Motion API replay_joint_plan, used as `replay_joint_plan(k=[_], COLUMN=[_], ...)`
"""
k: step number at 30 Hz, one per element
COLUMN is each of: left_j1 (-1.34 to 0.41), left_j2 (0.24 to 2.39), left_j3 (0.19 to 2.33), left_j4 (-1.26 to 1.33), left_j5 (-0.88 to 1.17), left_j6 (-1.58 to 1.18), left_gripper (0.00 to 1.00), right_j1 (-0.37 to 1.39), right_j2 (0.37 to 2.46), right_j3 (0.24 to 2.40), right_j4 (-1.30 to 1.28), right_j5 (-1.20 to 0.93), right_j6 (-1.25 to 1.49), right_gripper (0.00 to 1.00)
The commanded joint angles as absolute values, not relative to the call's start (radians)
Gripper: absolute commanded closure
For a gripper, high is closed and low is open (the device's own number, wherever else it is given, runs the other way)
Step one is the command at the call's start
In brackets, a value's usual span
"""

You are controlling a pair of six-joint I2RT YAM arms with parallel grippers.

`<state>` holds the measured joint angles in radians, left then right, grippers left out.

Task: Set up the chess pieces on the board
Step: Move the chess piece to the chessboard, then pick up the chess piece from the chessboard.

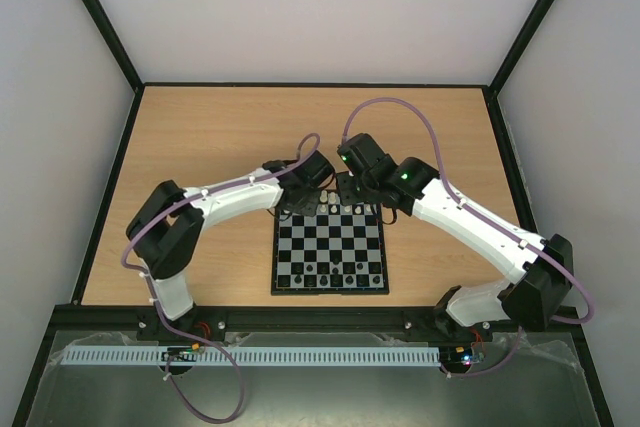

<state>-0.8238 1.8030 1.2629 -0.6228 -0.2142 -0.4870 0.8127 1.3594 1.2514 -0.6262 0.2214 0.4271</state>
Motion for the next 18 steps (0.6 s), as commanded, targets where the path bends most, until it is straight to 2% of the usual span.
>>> replay_joint_plan(k=[1,6,10,14,18], left_j1=[-0.818,-0.818,-0.819,-0.818,-0.819], left_j2=[1.721,1.609,1.495,1.361,1.268], left_j3=[1.279,1.253,1.191,1.109,1.038], left_j4=[-0.668,-0.677,-0.662,-0.610,-0.564], left_j5=[-0.248,-0.290,-0.308,-0.298,-0.273], left_j6=[-0.501,-0.526,-0.560,-0.593,-0.606], left_gripper=[0.71,0.51,0.36,0.29,0.02], right_j1=[0.810,0.812,0.811,0.812,0.813], right_j2=[1.365,1.350,1.332,1.313,1.310], right_j3=[1.248,1.254,1.242,1.192,1.129], right_j4=[-0.657,-0.675,-0.701,-0.708,-0.699], right_j5=[0.232,0.242,0.245,0.202,0.096], right_j6=[0.428,0.437,0.456,0.485,0.506], right_gripper=[0.58,0.49,0.35,0.22,0.22])
